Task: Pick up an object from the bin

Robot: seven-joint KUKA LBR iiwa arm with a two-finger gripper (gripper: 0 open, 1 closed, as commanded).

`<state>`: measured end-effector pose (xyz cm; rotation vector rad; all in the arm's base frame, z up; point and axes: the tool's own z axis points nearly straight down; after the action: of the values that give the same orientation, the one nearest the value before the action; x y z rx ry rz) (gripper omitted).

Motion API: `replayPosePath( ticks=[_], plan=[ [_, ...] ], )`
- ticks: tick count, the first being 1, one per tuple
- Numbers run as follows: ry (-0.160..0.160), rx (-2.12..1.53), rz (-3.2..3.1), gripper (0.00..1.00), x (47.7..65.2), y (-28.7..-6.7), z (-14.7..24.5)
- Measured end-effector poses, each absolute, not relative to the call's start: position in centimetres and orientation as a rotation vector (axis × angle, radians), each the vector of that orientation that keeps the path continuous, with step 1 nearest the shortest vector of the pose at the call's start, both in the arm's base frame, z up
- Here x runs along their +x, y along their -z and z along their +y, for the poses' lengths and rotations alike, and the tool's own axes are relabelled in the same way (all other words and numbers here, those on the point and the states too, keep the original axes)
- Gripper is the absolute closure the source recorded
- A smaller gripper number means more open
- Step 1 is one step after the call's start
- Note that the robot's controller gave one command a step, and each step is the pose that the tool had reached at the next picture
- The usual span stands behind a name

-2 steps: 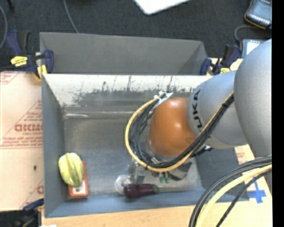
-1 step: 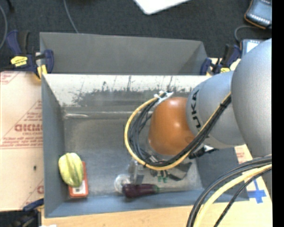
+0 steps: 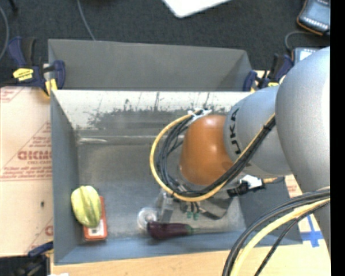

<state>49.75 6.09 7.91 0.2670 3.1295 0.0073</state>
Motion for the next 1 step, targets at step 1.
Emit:
replayPosePath(
  ticks=[1],
  plan=[
    [-0.015,0.338,3.104,1.00,49.20,-8.09,5.98]
  ],
)
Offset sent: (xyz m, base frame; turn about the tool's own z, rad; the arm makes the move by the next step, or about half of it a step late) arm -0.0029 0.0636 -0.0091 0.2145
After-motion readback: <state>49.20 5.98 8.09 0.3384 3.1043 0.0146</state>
